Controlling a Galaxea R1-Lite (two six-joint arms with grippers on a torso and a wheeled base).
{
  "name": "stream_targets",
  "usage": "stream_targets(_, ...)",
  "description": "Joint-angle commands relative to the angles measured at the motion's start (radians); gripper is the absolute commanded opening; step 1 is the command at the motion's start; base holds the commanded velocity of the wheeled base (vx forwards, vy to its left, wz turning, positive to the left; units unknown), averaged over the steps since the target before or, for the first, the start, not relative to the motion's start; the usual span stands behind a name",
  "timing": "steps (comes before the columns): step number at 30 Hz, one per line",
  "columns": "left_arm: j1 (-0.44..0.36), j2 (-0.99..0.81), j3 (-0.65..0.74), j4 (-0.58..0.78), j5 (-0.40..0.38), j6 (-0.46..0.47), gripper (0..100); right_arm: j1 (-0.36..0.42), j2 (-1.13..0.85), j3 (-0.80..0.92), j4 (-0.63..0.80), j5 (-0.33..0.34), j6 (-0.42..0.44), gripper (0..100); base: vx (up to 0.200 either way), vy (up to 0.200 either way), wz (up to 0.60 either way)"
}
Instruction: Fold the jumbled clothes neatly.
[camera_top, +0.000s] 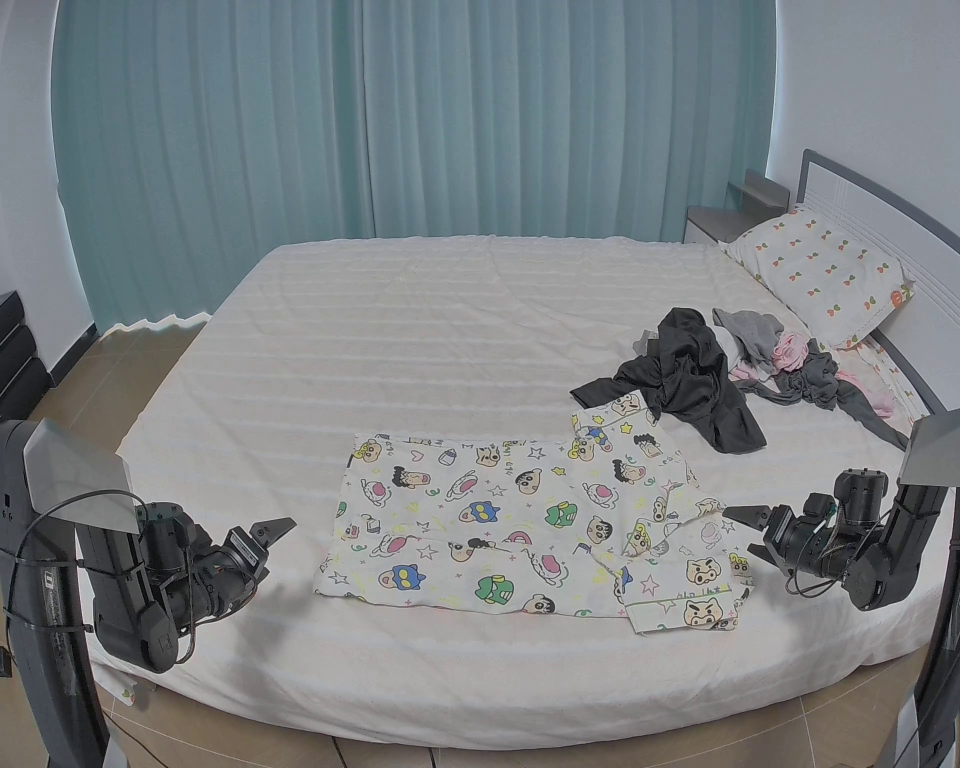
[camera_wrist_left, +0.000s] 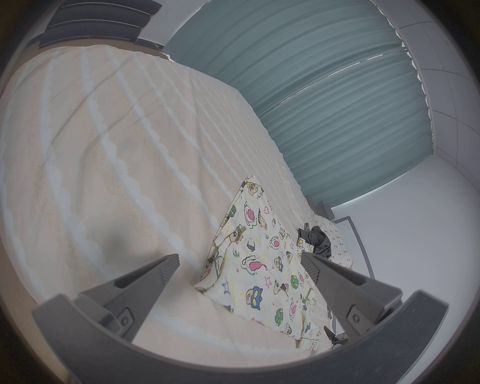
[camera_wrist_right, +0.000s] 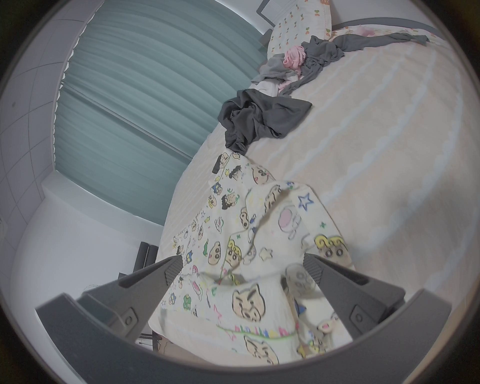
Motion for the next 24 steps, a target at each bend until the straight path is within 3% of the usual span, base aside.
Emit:
stream_targets(1,-0.002,0.000,0.001,-0.015,0.000,0.000,100,-0.004,0.005,-0.006,-0.003,0.001,0.003,100,0.200,0.000,0.00)
stream_targets(7,-0.007,0.003,-0.001,-0.015,0.000,0.000,100,-0.004,0.007,-0.006,-0.006,0.001,0.005,100,0.200,0.000,0.00)
stream_targets(12,-0.008,0.003,-0.001,-0.015,0.002,0.003,100,-0.004,0.014,-0.006,-0.040,-0.001,0.005,100,0.000,0.000,0.00)
stream_targets(15,-0.025,0.003,0.042,-0.016,-0.007,0.080,100,-0.004,0.036,0.003,-0.098,-0.005,0.005,100,0.000,0.000,0.00)
stream_targets(17,-0.040,0.002,0.076,-0.018,-0.050,0.146,100,-0.002,0.043,0.003,-0.109,-0.005,0.005,100,0.000,0.000,0.00)
stream_targets(18,-0.043,-0.004,0.114,-0.018,-0.129,0.221,100,0.001,0.045,0.003,-0.112,-0.005,0.005,100,0.000,0.000,0.00)
stream_targets(19,-0.043,-0.004,0.114,-0.018,-0.129,0.221,100,0.001,0.045,0.003,-0.112,-0.005,0.005,100,0.000,0.000,0.00)
stream_targets(20,-0.034,-0.003,0.128,-0.018,-0.261,0.318,100,0.003,0.045,0.004,-0.112,-0.004,0.005,100,0.000,0.000,0.00)
stream_targets(22,-0.033,0.002,0.119,-0.018,-0.314,0.365,100,0.004,0.045,0.008,-0.112,-0.004,0.005,100,0.000,0.000,0.00)
stream_targets(24,-0.051,0.002,0.082,-0.009,-0.313,0.396,100,0.007,0.045,0.009,-0.112,-0.004,0.005,100,0.000,0.000,0.00)
